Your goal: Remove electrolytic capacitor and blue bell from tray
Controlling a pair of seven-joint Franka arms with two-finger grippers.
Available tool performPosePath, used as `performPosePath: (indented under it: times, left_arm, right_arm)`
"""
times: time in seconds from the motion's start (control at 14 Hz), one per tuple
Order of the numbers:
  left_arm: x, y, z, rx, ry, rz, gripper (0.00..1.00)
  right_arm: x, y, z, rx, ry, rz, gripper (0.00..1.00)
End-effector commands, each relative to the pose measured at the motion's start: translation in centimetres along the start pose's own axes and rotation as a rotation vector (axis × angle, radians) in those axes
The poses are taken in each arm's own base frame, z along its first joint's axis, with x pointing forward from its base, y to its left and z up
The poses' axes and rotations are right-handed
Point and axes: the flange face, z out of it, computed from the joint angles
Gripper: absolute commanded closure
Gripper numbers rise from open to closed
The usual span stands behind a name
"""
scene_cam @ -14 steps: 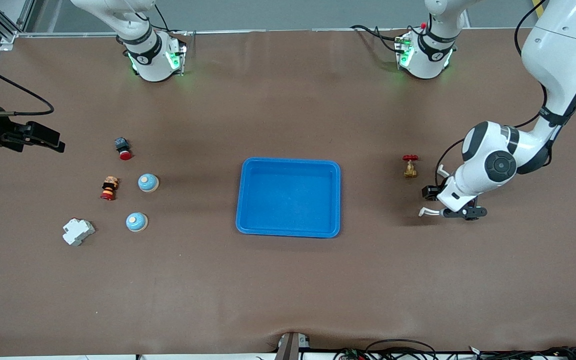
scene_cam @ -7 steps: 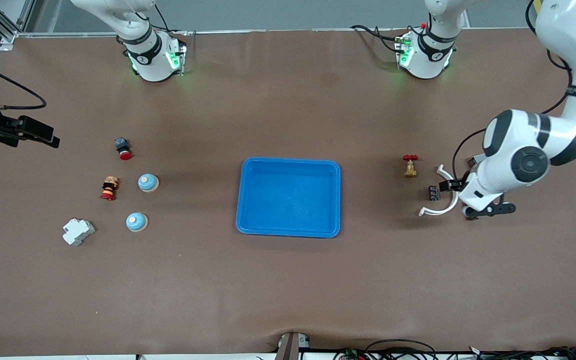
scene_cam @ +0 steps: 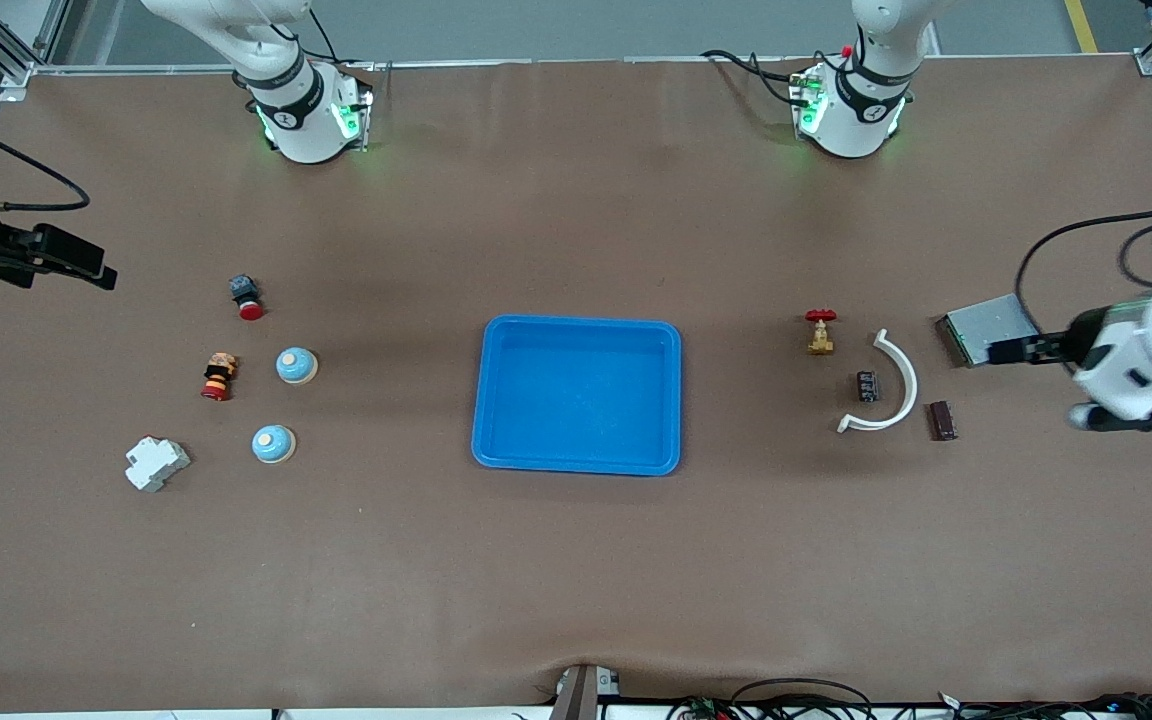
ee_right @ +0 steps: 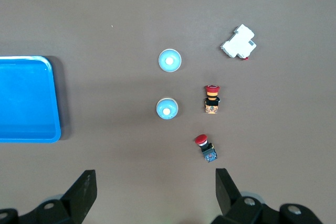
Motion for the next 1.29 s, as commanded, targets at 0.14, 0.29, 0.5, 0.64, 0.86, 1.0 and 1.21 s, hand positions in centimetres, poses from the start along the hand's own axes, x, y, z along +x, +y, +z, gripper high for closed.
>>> performPosePath:
  times: [0.14, 0.29, 0.5, 0.64, 0.86, 1.0, 1.21]
  left_arm:
    - [-3.3, -7.9, -7.5, -0.053, 0.027, 0.020, 0.00]
    - [-5.5, -7.6, -10.9, -0.017, 0.078, 0.001, 0.00]
    - [-8.3, -5.5, -14.6, -0.013, 0.139, -0.008, 0.00]
    - [-9.3, -4.1, -15.8, 0.001, 0.155, 0.000, 0.00]
    - [-10.2, 0.6, -17.2, 0.042, 0.172, 0.015, 0.00]
    - [-10.3, 1.3, -17.4, 0.026, 0.175, -0.005, 0.00]
    - [-10.3, 3.0, -18.5, 0.028, 0.202, 0.017, 0.00]
  right_arm:
    - [-0.4, 0.1, -0.7, -0.015, 0.016, -0.008, 0.00]
    - [-0.2, 0.3, -1.3, -0.046, 0.058, -0.009, 0.00]
    - [-0.4, 0.4, -2.0, -0.057, 0.082, -0.008, 0.00]
    - [-0.7, 0.4, -2.4, -0.056, 0.091, -0.006, 0.00]
    - [-1.0, 0.9, -3.0, -0.055, 0.110, 0.004, 0.00]
    - [-1.1, 1.3, -3.2, -0.053, 0.120, 0.011, 0.00]
    - [-1.1, 1.2, -3.2, -0.050, 0.120, 0.011, 0.00]
